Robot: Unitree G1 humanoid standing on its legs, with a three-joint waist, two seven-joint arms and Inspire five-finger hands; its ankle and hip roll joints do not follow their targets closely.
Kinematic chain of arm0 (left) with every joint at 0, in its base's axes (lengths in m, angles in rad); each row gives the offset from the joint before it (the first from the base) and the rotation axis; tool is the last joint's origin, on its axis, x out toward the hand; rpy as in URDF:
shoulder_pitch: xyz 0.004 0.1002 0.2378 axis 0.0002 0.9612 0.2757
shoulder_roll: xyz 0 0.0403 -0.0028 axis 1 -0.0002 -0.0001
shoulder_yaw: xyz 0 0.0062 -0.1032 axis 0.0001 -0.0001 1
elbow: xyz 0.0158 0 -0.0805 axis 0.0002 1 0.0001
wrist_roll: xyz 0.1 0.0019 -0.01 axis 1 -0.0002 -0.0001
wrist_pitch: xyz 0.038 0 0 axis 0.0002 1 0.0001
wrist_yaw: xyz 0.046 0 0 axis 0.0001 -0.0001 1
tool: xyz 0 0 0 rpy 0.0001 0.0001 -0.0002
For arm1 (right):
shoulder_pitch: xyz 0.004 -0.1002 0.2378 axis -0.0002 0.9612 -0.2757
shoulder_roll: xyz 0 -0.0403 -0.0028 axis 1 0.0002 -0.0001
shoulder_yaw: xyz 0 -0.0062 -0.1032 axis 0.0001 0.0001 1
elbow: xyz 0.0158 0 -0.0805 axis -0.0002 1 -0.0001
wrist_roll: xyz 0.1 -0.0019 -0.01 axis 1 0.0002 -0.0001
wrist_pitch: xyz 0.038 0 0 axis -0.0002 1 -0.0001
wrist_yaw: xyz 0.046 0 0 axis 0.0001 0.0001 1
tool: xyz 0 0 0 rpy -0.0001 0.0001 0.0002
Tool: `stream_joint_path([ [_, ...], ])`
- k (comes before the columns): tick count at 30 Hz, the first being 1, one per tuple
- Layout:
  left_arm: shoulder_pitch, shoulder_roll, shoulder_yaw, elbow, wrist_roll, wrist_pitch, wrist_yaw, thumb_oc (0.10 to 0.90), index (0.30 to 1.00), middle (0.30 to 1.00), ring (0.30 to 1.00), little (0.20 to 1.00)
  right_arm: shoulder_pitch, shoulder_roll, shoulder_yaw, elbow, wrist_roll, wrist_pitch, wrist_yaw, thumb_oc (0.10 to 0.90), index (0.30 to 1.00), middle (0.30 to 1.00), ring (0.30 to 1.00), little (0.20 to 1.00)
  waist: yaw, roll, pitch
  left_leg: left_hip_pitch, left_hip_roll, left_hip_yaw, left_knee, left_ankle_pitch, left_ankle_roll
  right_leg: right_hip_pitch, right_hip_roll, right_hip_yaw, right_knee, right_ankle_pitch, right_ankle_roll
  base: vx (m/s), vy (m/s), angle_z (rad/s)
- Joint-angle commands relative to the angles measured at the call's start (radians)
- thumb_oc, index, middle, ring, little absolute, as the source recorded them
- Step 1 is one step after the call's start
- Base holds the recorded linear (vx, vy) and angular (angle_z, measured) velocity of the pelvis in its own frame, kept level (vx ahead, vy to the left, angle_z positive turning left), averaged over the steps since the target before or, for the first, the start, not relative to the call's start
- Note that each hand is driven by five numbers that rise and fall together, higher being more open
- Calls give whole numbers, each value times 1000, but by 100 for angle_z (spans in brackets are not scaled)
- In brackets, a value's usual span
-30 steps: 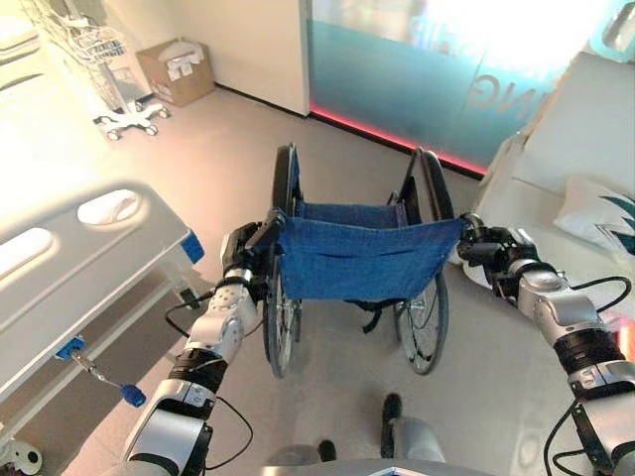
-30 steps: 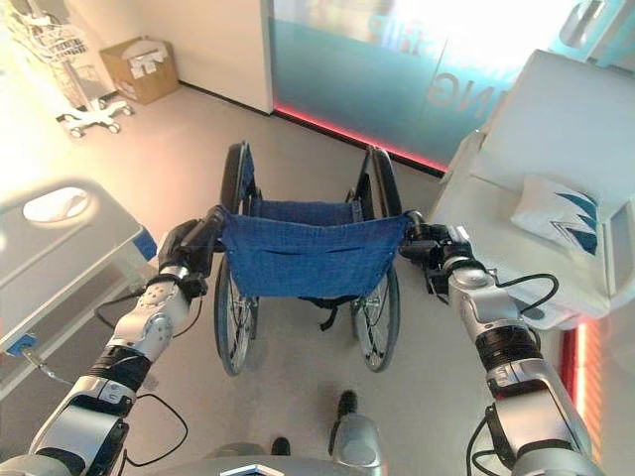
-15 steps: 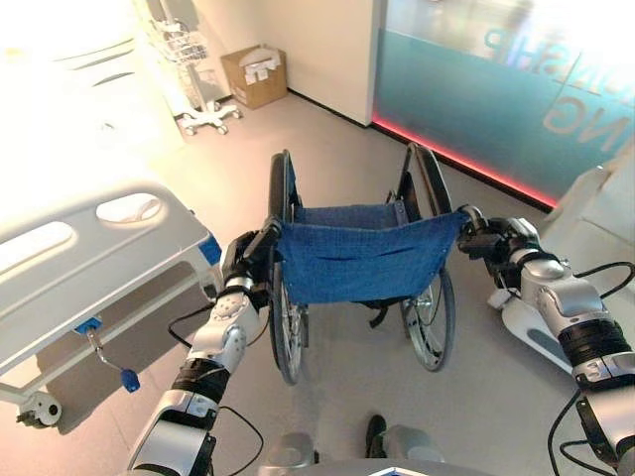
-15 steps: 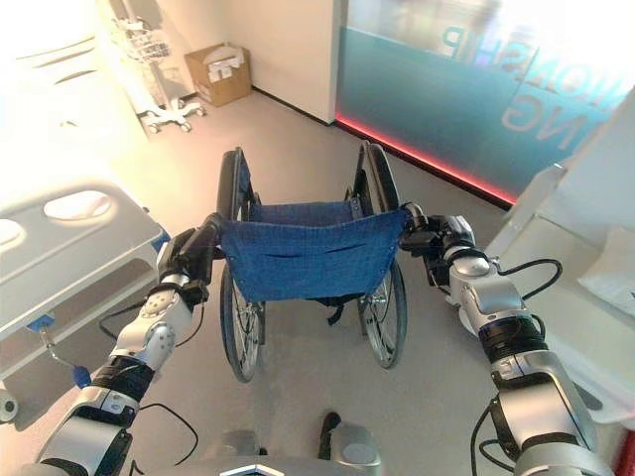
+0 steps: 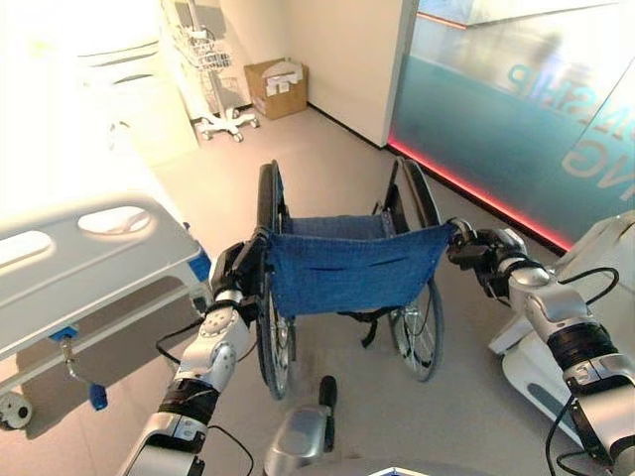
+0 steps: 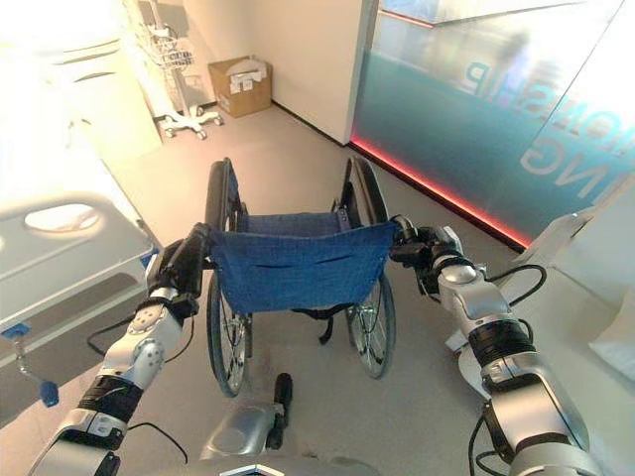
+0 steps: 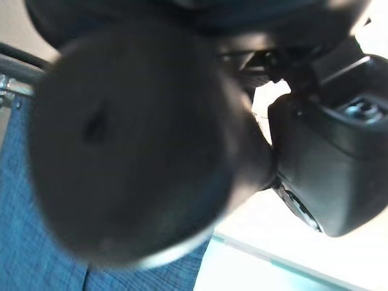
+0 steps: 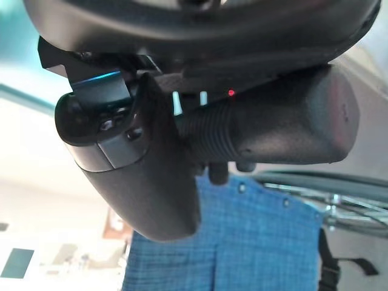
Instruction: Push the wheelchair next to the bed
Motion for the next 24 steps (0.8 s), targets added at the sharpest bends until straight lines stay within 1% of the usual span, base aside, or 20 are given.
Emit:
stream_joint_path([
  [1,-38,-96,-108,32,-52,79,-52,400,300,300,300,300,-98,108,23,-70,93,-130,137,400,300,300,300,300,0,-18,25,37,-48,-11,-10,-36,78,14,-171,-55,413,153,165,252,128,20],
  [2,-47,-94,-112,36,-53,85,-52,400,300,300,300,300,-96,106,20,-63,95,-137,134,400,300,300,300,300,-2,-2,22,48,-32,-12,-17,-22,87,-11,-172,-68,468,199,160,223,60,54],
  [3,-57,-90,-119,42,-55,92,-51,400,300,300,300,300,-96,103,18,-52,97,-146,133,400,300,300,300,300,-11,2,23,79,-27,-21,-22,-37,91,-49,-200,-70,498,227,160,208,28,53],
  [5,-63,-89,-121,46,-56,93,-49,400,300,300,300,300,-101,101,18,-48,104,-146,131,400,300,300,300,300,-14,2,25,94,-24,-27,-26,-43,92,-62,-211,-75,485,224,156,207,-47,26],
  [6,-73,-90,-124,59,-50,91,-50,400,300,300,300,300,-117,97,20,-36,114,-149,133,400,300,300,300,300,-19,6,30,121,-20,-52,-37,-47,88,-87,-223,-82,417,207,147,286,-148,33],
  [7,-79,-92,-126,70,-44,83,-56,400,300,300,300,300,-132,93,21,-32,122,-145,134,400,300,300,300,300,-27,5,37,147,-19,-74,-45,-48,80,-110,-219,-78,322,200,145,291,-166,38],
  [9,-83,-96,-131,80,-43,72,-63,400,300,300,300,300,-146,82,18,-28,124,-146,140,400,300,300,300,300,-45,7,51,182,-21,-108,-50,-55,71,-152,-213,-60,216,211,145,217,-135,23],
  [11,-80,-98,-140,81,-45,55,-61,400,300,300,300,300,-158,71,19,-30,124,-150,147,400,300,300,300,300,-75,0,65,211,-36,-147,-50,-78,72,-234,-219,-12,105,293,167,265,-156,46],
  [12,-77,-97,-144,75,-45,52,-59,400,300,300,300,300,-166,61,19,-31,127,-149,149,400,300,300,300,300,-93,-8,75,229,-52,-176,-48,-102,75,-280,-226,26,48,363,193,303,-190,56],
  [13,-75,-98,-147,73,-42,51,-60,400,300,300,300,300,-170,56,17,-31,130,-150,148,400,300,300,300,300,-104,-20,81,242,-69,-198,-46,-121,79,-316,-233,58,9,416,210,343,-204,56],
  [15,-65,-103,-152,72,-32,48,-62,400,300,300,300,300,-190,46,10,-37,136,-126,146,400,300,300,300,300,-125,-27,90,276,-88,-266,-20,-180,89,-361,-237,106,-67,478,229,398,-220,80],
  [18,-50,-105,-146,64,-23,55,-67,400,300,300,300,300,-208,44,5,-43,142,-99,148,400,300,300,300,300,-131,-28,86,297,-91,-313,-1,-214,94,-378,-234,145,-59,486,221,358,-232,71],
  [19,-36,-102,-139,55,-22,54,-67,400,300,300,300,300,-214,45,5,-45,142,-89,151,400,300,300,300,300,-129,-29,81,298,-88,-324,13,-225,94,-375,-228,158,-21,469,213,305,-232,48],
  [20,-35,-101,-137,54,-22,55,-69,400,300,300,300,300,-214,45,5,-44,141,-87,153,400,300,300,300,300,-128,-29,80,298,-87,-325,14,-225,94,-373,-228,158,-18,465,213,376,-368,40],
  [21,-21,-97,-128,47,-23,55,-70,400,300,300,300,300,-217,44,9,-36,137,-85,165,400,300,300,300,300,-120,-32,70,293,-77,-328,30,-228,89,-341,-226,159,-9,431,208,245,-264,36],
  [22,-20,-98,-128,48,-23,57,-76,400,300,300,300,300,-217,43,10,-35,136,-84,162,400,300,300,300,300,-120,-31,68,293,-74,-330,35,-230,86,-336,-223,158,-5,423,206,336,-366,51],
  [23,-19,-96,-129,47,-30,60,-77,400,300,300,300,300,-219,44,13,-30,131,-80,153,400,300,300,300,300,-119,-30,62,296,-62,-334,43,-232,76,-326,-217,154,7,402,200,287,-301,69],
  [24,-20,-96,-127,47,-55,55,-61,400,300,300,300,300,-221,47,20,-31,122,-73,137,400,300,300,300,300,-118,-28,53,316,-34,-328,50,-238,55,-312,-212,128,30,366,182,291,-298,71],
])
